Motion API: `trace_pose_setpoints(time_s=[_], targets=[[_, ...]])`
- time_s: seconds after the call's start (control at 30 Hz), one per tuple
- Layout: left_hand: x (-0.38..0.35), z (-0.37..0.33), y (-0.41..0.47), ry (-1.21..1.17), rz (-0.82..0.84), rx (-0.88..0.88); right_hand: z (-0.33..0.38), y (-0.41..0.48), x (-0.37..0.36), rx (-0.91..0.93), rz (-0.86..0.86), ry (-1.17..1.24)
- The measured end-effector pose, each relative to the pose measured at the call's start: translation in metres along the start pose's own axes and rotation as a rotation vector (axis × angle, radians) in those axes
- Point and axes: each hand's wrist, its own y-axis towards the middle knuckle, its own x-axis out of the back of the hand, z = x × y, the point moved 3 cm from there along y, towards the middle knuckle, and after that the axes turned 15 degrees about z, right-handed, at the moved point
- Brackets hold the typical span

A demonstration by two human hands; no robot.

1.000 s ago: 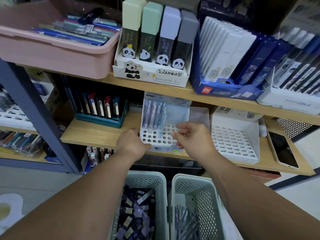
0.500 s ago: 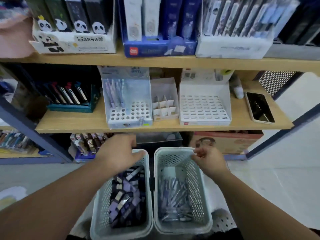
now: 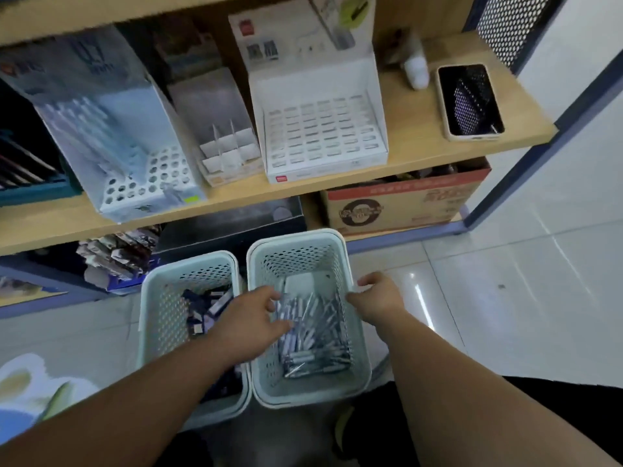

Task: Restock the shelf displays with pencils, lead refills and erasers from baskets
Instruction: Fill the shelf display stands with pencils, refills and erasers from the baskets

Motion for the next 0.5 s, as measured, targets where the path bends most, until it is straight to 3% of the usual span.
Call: trace_pose_setpoints(time_s=[0.17,0.33,0.5], targets=[[-0.04,-0.012,0.059,0.059,0.1,0.129,-0.014,0.009,-0.001,-0.024,0.097,0.111],[-0.096,0.002,0.083,0.032,0.075,0.298,-0.017,0.01,-0.003,0.072,0.077,0.108],[-0.119,0.011,0.097,0.046,0.031,0.352,-0.019,0.005,-0.004,0.151,0.065,0.09]])
